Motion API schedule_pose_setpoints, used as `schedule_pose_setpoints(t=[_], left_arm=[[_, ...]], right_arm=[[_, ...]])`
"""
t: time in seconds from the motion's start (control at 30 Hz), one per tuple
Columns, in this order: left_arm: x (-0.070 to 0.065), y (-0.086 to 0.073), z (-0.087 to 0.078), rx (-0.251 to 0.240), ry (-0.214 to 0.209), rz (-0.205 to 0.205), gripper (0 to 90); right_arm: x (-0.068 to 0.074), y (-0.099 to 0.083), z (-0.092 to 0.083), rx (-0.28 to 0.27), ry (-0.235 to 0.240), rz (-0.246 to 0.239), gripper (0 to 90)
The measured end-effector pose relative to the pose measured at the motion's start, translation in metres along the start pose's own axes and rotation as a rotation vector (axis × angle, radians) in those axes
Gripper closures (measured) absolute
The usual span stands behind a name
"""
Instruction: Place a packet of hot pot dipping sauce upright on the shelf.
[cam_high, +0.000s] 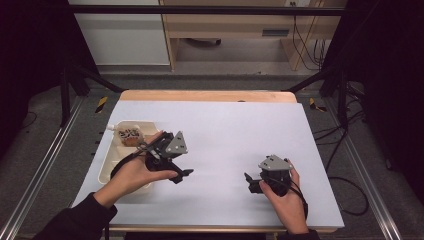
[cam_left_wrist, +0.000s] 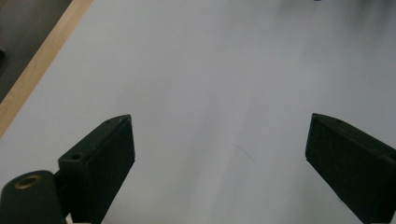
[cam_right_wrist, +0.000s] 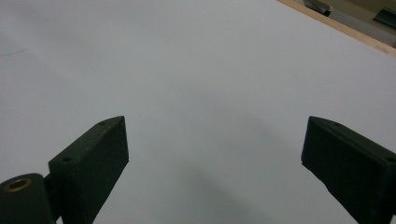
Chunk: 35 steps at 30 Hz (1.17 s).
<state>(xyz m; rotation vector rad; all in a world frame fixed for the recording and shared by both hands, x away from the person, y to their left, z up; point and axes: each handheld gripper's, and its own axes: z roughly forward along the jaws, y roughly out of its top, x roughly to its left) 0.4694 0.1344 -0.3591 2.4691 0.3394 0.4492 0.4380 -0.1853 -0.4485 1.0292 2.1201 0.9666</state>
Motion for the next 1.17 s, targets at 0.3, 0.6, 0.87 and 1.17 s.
schedule_pose_setpoints(t=[0.3, 0.6, 0.87, 1.17], left_arm=[[-0.027, -0.006, 0.030, -0.010, -0.049, -0.024, 8.1], [-0.040, -0.018, 0.052, -0.047, -0.052, -0.098, 8.1], [-0.043, -0.034, 0.067, -0.121, -0.094, -0.178, 8.0], [-0.044, -0.050, 0.063, -0.215, -0.072, -0.220, 7.2]], right_arm=[[0.000, 0.000, -0.001, 0.000, -0.002, 0.001, 7.9], [-0.001, -0.001, -0.001, 0.004, -0.002, 0.006, 7.9], [0.000, 0.000, 0.000, 0.003, 0.002, 0.005, 7.9], [0.000, 0.000, -0.002, -0.009, 0.002, 0.011, 8.0]])
